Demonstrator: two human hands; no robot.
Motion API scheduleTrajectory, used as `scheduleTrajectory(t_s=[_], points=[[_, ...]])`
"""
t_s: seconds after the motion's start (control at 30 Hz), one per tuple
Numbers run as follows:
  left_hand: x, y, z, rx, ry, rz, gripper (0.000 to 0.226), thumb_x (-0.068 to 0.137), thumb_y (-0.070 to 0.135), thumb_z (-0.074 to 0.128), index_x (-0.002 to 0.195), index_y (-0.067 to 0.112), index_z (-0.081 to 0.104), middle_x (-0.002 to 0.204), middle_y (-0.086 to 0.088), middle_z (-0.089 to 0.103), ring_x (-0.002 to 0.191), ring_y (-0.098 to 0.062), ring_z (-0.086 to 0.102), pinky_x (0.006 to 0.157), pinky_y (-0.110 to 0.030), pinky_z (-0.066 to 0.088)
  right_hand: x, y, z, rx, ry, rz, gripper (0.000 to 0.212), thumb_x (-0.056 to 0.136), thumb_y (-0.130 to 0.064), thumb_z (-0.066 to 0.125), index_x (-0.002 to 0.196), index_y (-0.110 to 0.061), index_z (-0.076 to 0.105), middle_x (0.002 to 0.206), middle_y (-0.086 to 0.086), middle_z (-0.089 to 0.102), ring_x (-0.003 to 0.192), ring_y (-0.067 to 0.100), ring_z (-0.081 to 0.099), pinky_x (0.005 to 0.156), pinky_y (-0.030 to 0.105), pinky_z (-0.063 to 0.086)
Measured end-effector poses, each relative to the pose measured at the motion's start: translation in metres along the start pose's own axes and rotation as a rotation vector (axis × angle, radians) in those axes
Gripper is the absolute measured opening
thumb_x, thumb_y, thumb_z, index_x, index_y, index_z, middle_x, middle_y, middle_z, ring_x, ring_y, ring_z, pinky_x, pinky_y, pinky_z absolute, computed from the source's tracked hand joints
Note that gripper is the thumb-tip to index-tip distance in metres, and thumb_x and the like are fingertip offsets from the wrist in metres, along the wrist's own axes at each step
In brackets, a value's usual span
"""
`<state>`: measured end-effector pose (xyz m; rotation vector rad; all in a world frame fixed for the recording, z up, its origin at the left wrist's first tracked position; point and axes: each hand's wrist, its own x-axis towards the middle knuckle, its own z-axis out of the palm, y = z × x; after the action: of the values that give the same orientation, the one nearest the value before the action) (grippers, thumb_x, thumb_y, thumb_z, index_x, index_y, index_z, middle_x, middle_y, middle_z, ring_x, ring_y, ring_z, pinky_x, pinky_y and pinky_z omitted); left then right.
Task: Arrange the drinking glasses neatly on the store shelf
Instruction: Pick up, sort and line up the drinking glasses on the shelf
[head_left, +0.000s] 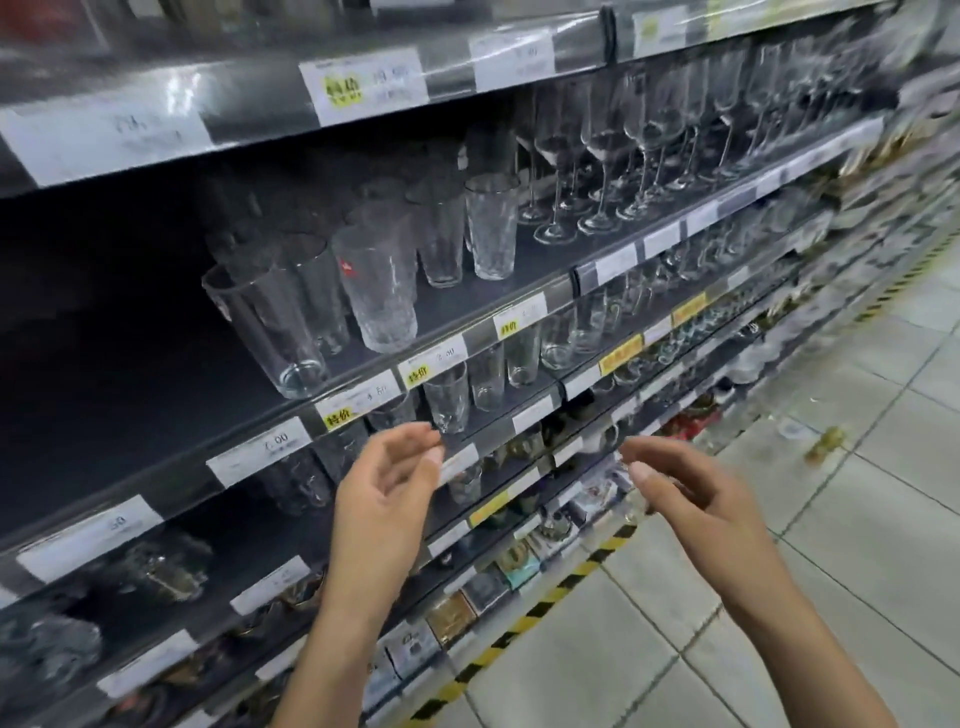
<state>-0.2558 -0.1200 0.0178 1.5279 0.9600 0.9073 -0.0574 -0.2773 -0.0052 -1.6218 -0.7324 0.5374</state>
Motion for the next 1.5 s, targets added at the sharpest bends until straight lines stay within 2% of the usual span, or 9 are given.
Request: scheduleTrajectory(t_s=[0.27,0.43,0.57,0.67,0.8,0.93,1.13,1.37,1.5], points=[[0.065,0.006,0.036,0.069,0.233,0.017,0.016,0.094,0.02,0.066,0.108,0.025,0.066,0.108,0.014,0.07,0.098,0.009,0.063,0.087,-0.013,0.048,0.11,-0.008,-0.01,0.023,0.029,-0.096,0.011,0.092,-0.028,0.066,0.1,-0.031,0.074,0.099,-0.008,0.075,0.097,0.011,0.07,0.091,0.041,0.056],[0.115,0.0,0.05,0.074,0.454,0.021,0.043,0.089,0.028,0.072,0.128,0.026,0.052,0.126,0.013,0.06,0.116,0.001,0.056,0.102,-0.021,0.042,0.195,-0.018,0.012,0.018,-0.085,-0.139,0.01,0.09,-0.035,0.068,0.099,-0.032,0.072,0.097,-0.01,0.074,0.097,0.011,0.069,0.092,0.044,0.056],[0.144,0.001,0.063,0.056,0.604,-0.015,0.069,0.084,0.035,0.076,0.142,0.024,0.04,0.139,0.008,0.05,0.127,-0.007,0.05,0.101,-0.019,0.038,0.253,-0.028,0.034,0.003,-0.189,-0.111,0.03,0.085,-0.042,0.073,0.112,-0.032,0.065,0.105,-0.013,0.07,0.099,0.005,0.066,0.095,0.037,0.054],[0.16,0.005,0.076,0.11,0.676,-0.015,0.074,0.083,0.038,0.076,0.145,0.025,0.037,0.137,0.014,0.049,0.123,-0.002,0.048,0.099,-0.019,0.035,0.289,-0.034,0.048,-0.047,-0.228,-0.147,0.052,0.083,-0.043,0.075,0.129,-0.027,0.055,0.118,-0.011,0.064,0.107,0.003,0.061,0.096,0.028,0.05],[0.177,0.009,0.087,0.185,0.726,-0.015,0.049,0.083,0.038,0.077,0.112,0.05,0.04,0.105,0.036,0.049,0.097,0.022,0.049,0.086,-0.009,0.033,0.331,-0.033,0.06,-0.13,-0.244,-0.186,0.074,0.081,-0.046,0.076,0.143,-0.026,0.042,0.134,-0.009,0.054,0.119,0.009,0.053,0.101,0.031,0.045],[0.189,0.012,0.093,0.219,0.803,-0.028,0.057,0.081,0.039,0.079,0.121,0.04,0.038,0.108,0.029,0.052,0.101,0.006,0.053,0.089,-0.018,0.037,0.359,-0.035,0.072,-0.154,-0.327,-0.19,0.083,0.079,-0.046,0.078,0.146,-0.023,0.035,0.129,-0.01,0.051,0.116,0.008,0.051,0.097,0.03,0.044],[0.21,0.008,0.104,0.31,0.954,-0.086,0.092,0.076,0.047,0.079,0.148,0.018,0.03,0.141,-0.001,0.054,0.124,-0.022,0.055,0.105,-0.036,0.045,0.383,-0.035,0.087,-0.186,-0.448,-0.165,0.066,0.079,-0.043,0.079,0.132,-0.022,0.044,0.112,-0.011,0.055,0.101,0.01,0.054,0.082,0.025,0.04],[0.223,0.014,0.112,0.41,1.071,-0.135,0.081,0.079,0.039,0.08,0.141,0.012,0.034,0.131,-0.006,0.06,0.116,-0.026,0.06,0.091,-0.028,0.045,0.395,-0.039,0.095,-0.205,-0.465,-0.167,0.073,0.074,-0.049,0.08,0.131,-0.016,0.048,0.123,-0.001,0.064,0.111,0.02,0.061,0.084,0.029,0.045],[0.223,0.018,0.114,0.451,1.114,-0.151,0.073,0.077,0.037,0.082,0.131,0.012,0.041,0.111,0.003,0.06,0.1,-0.019,0.06,0.083,-0.024,0.042,0.396,-0.036,0.09,-0.227,-0.445,-0.211,0.071,0.074,-0.047,0.081,0.129,-0.013,0.05,0.119,0.001,0.066,0.109,0.023,0.063,0.084,0.029,0.047]])
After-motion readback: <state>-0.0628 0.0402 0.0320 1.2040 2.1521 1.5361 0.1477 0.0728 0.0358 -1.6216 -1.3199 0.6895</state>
